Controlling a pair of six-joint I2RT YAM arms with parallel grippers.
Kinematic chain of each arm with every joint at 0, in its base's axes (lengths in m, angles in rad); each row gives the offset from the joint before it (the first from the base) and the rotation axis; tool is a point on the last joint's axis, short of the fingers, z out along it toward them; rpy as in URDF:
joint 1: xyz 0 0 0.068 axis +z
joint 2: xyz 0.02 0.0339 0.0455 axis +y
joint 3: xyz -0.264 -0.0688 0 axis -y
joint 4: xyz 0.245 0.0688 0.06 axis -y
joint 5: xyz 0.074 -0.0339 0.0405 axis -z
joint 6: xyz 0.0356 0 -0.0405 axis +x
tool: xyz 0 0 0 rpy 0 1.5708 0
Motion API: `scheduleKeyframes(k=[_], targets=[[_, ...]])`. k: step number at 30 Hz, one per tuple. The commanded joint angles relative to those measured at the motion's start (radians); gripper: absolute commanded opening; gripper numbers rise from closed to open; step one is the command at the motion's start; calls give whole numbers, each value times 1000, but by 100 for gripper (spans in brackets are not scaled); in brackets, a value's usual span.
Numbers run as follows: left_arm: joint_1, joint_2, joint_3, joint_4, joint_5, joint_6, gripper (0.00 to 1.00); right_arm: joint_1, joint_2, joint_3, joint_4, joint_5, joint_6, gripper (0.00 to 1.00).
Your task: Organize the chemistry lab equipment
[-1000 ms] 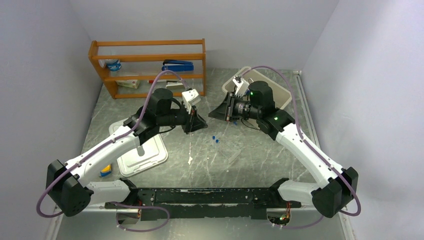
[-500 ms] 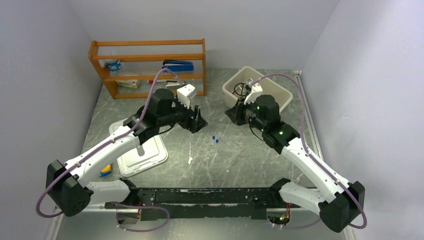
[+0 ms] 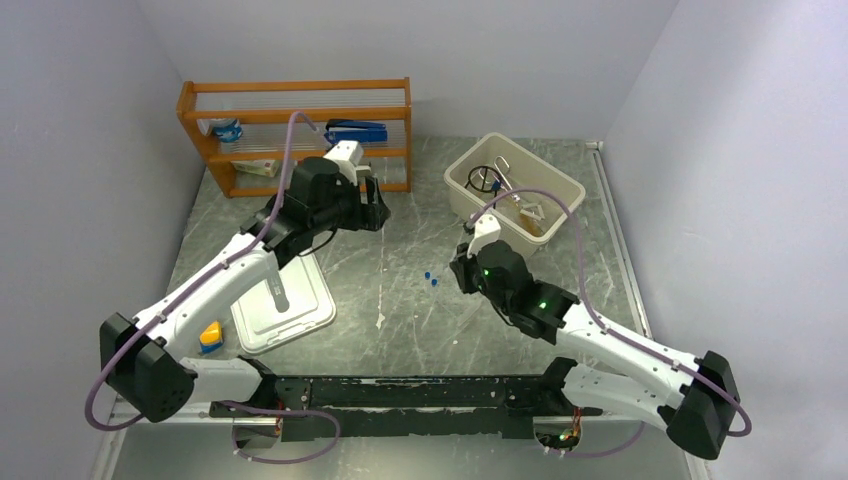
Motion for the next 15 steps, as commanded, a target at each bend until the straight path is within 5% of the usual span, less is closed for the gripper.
scheduleKeyframes(k=[1,15], targets=[[17,-47,45,-11,-83,-40,77,62,16,-35,49,129,18,7],[17,-103,-24,22,-114,-34,76,165,40,-123,116,128,84,8]])
